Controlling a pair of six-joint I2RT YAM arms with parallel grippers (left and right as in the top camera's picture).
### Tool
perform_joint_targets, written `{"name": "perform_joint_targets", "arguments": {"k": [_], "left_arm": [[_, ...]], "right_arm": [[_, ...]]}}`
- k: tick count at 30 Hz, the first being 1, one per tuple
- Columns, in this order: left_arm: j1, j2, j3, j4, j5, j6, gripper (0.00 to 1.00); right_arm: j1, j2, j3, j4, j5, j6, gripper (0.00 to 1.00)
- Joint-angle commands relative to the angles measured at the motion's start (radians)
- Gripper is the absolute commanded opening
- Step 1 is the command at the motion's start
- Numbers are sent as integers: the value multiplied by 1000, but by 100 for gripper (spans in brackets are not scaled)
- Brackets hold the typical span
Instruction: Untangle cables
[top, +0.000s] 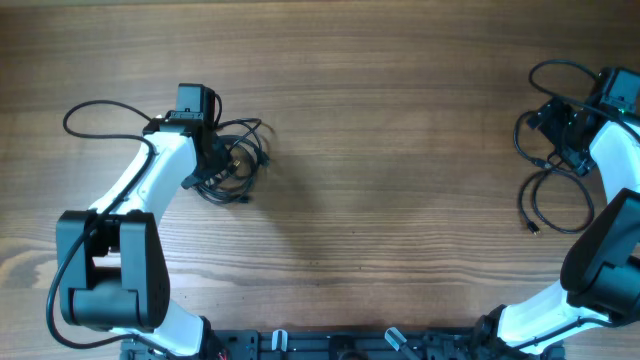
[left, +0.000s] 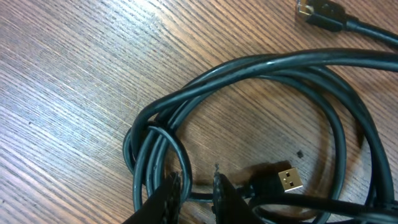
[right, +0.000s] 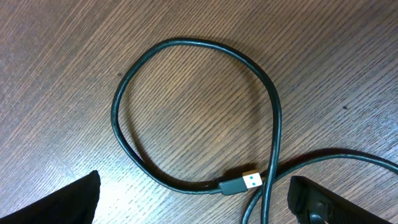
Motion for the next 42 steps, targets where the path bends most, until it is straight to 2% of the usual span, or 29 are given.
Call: {"name": "perform_joint_targets", "arguments": {"k": [1,8,12,17,21,24,26,28,31,37,39,40,42], "left_arm": [[-7,19,-70,87,-16,-45,23],[-7,53,-99,117,-15,-48,23],[-7,53,-99,146,69,-47,4],[25,-45,-69,114,163,-47,4],[111,-220,-68,130,481,-48,4],[163,-261,-68,111,657,-48,4],[171,-258,-68,90,717,-48,4],[170,-257,-69,64,726,-58,4],[170,-257,-74,54,722,-159,4],[170,-257,-74,60,706,-283,4],[168,-257,-74,60,702,-286,5],[159,-257,-74,62,686,-286,11],[146,-257,-74,61,613,-286,4]], "right_arm": [[0,-11,13,3,-9,11,100],[0,-11,13,3,-9,11,100],[0,-11,13,2,-9,11,100],[0,-11,13,3,-9,11,100],[0,-11,13,2,-9,11,100],[0,-11,13,3,-9,11,100],[0,-11,13,3,-9,11,100],[0,-11,13,2,-9,11,100],[0,-11,13,3,-9,11,100],[0,-11,13,2,-9,11,100],[0,-11,13,2,-9,11,100],[0,-11,13,3,-9,11,100],[0,-11,13,3,-9,11,100]]}}
